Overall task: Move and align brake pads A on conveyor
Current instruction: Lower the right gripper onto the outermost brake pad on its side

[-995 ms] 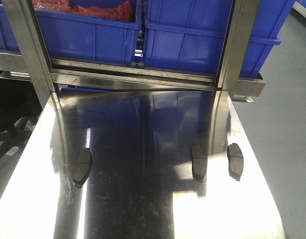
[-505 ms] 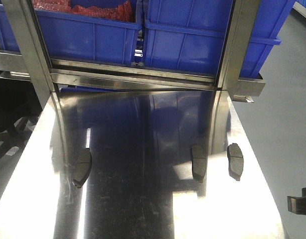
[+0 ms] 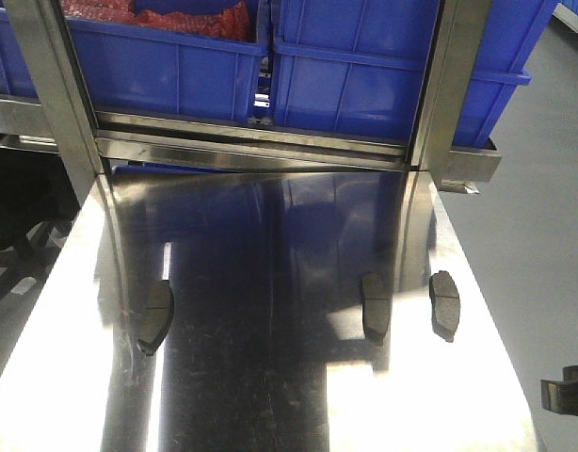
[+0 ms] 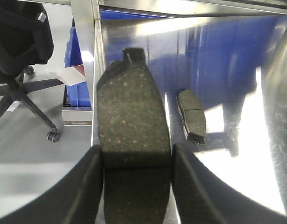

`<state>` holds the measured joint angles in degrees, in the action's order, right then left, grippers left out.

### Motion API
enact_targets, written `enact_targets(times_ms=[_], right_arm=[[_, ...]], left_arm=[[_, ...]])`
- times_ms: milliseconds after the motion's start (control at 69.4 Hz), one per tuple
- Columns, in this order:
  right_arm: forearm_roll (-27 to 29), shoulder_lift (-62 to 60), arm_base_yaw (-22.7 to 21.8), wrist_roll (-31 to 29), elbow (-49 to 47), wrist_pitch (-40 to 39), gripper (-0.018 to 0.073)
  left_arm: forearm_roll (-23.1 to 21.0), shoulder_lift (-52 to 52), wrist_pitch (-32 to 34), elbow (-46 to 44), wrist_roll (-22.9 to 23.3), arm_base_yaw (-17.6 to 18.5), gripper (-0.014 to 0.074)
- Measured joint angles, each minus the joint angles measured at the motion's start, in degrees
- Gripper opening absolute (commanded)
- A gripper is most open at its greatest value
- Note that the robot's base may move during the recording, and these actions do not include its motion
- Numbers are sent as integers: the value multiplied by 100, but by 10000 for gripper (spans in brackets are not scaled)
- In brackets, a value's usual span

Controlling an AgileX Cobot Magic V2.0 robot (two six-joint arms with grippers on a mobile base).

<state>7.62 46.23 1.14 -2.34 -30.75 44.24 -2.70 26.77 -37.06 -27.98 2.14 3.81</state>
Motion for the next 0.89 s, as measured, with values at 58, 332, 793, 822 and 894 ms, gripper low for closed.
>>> enact_targets(times_ms=[58,332,793,822,894], right_arm=[[0,0,0,1,0,0,222],[1,0,0,-145,0,-5,360],[554,747,0,-961,-467,-110,426],[622,843,0,-991,-529,-110,428],[748,1188,0,-1084,-769,-130,427]], left_arm=[[0,0,0,0,0,0,-8],[0,0,0,0,0,0,-8],[0,0,0,0,0,0,-8],[0,0,0,0,0,0,-8],[0,0,0,0,0,0,-8]])
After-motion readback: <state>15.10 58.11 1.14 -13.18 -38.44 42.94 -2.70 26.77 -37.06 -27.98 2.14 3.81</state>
